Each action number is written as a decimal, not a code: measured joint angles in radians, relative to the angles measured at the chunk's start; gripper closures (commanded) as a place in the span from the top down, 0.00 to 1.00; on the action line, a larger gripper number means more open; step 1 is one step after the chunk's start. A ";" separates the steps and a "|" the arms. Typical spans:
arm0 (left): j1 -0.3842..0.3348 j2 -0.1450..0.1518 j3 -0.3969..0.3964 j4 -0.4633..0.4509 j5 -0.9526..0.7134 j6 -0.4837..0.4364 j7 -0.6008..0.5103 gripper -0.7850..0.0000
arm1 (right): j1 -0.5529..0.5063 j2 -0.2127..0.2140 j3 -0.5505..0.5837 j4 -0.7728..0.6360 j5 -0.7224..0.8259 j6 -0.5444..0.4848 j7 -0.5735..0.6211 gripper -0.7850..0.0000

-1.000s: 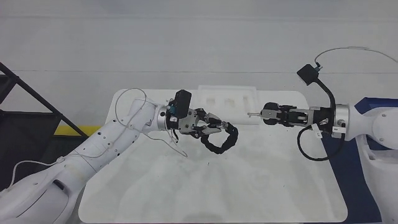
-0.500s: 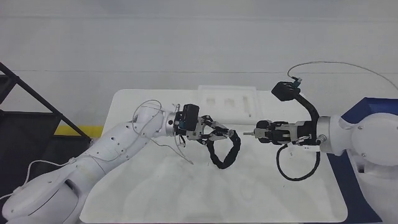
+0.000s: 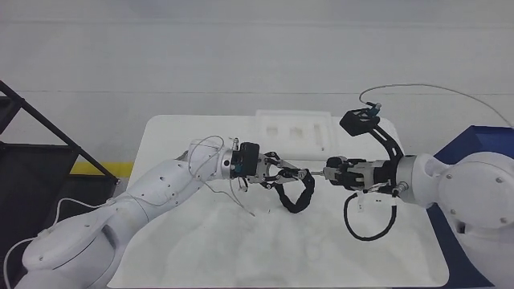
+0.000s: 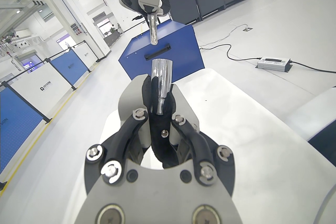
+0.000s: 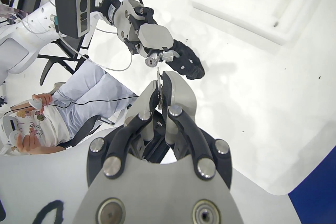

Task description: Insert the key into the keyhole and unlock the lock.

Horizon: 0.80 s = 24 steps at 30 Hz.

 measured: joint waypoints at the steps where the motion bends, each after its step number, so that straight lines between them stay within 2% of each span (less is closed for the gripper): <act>1: -0.002 -0.002 0.009 0.001 -0.015 0.000 0.000 0.00 | 0.007 0.006 -0.008 -0.009 -0.018 -0.001 0.001 0.00; 5: -0.013 -0.006 0.038 0.004 -0.079 -0.018 -0.018 0.00 | 0.029 0.022 -0.042 -0.049 -0.082 -0.027 0.027 0.00; 11: -0.032 -0.004 0.074 0.002 -0.142 -0.042 -0.042 0.00 | 0.058 0.034 -0.079 -0.069 -0.098 -0.020 0.020 0.00; 24: -0.048 -0.008 0.103 0.000 -0.144 -0.030 -0.030 0.00 | 0.113 0.046 -0.162 -0.048 -0.082 0.003 -0.003 0.00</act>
